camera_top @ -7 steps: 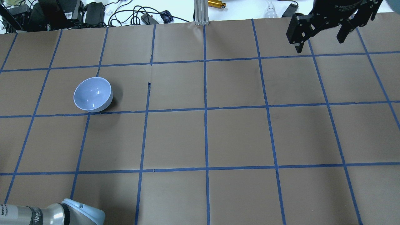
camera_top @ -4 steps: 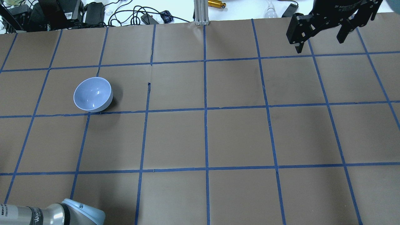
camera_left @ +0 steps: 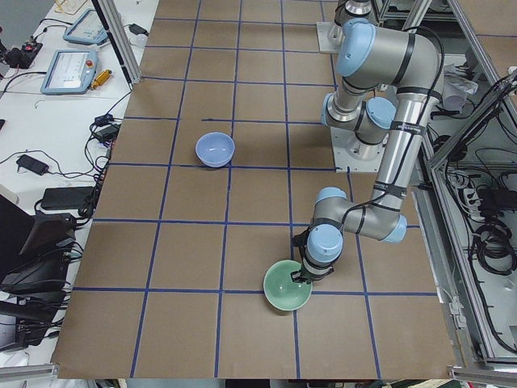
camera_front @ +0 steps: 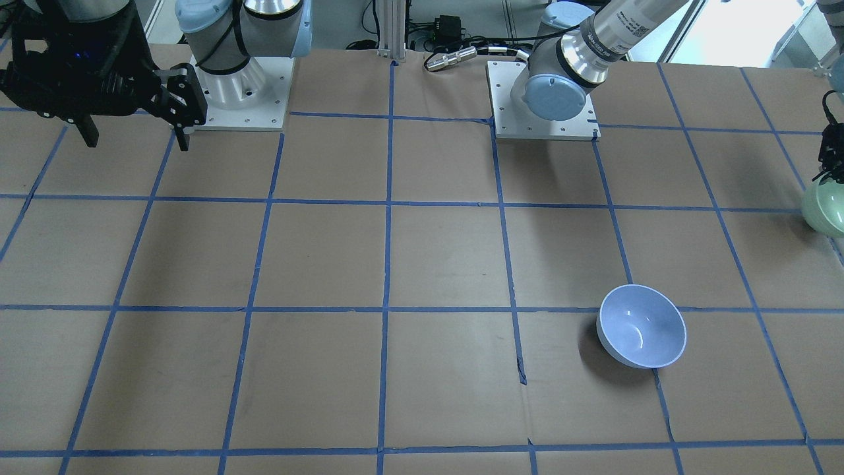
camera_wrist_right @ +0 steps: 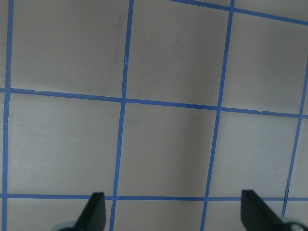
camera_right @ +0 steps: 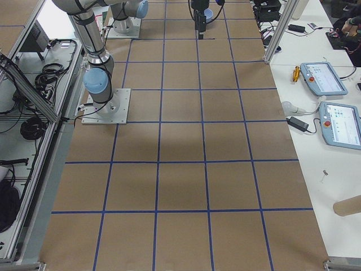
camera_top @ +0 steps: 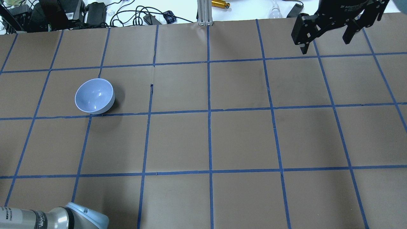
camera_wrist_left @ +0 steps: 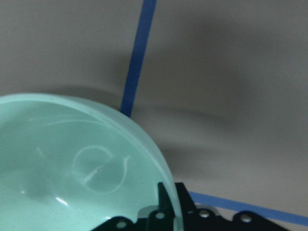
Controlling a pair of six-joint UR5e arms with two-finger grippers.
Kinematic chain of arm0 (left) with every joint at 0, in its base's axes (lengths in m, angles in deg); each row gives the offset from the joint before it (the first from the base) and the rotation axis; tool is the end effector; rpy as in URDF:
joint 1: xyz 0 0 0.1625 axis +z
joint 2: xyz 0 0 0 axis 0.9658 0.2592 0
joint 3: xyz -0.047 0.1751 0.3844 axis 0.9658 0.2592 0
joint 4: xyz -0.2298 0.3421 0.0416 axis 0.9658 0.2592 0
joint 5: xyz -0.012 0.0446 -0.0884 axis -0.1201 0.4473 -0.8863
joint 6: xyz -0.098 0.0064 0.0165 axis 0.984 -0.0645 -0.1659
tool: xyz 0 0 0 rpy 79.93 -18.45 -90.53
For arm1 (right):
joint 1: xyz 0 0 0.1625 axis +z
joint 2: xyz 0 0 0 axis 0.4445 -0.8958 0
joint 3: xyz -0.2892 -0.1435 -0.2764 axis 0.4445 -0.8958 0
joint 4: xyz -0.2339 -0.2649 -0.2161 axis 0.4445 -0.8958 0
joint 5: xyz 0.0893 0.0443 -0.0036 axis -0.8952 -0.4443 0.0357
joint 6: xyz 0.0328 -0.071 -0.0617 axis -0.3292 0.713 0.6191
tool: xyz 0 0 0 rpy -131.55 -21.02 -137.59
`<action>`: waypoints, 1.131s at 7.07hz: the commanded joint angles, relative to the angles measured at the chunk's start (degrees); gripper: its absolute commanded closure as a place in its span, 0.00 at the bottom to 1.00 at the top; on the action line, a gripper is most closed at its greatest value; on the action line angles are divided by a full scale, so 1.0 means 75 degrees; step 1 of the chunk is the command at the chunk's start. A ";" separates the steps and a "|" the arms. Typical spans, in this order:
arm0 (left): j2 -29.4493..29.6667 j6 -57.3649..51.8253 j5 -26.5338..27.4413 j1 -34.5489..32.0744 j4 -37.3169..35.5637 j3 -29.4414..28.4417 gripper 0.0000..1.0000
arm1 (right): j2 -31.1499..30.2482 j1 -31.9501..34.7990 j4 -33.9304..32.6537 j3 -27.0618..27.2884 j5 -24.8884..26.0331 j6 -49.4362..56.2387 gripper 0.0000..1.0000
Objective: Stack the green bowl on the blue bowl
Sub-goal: 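Close the left gripper on the mint-green bowl's rim, then lift the green bowl with the left gripper and carry it over the blue bowl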
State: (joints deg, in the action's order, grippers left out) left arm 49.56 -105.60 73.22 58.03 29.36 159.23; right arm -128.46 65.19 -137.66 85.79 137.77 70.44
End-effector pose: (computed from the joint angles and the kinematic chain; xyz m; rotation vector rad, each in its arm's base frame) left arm 0.5406 -0.2965 0.2339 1.9300 2.4211 0.1481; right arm 0.1309 -0.5031 0.5561 0.1657 -2.9696 0.0541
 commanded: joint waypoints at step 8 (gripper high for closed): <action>-0.2336 0.3325 -0.0091 -0.3371 0.1525 -0.0120 1.00 | 0.0000 0.0000 0.0000 0.0000 0.0000 0.0000 0.00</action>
State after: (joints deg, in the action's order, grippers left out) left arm 34.62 -87.04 72.65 38.12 39.70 158.43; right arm -128.46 65.18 -137.66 85.79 137.77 70.44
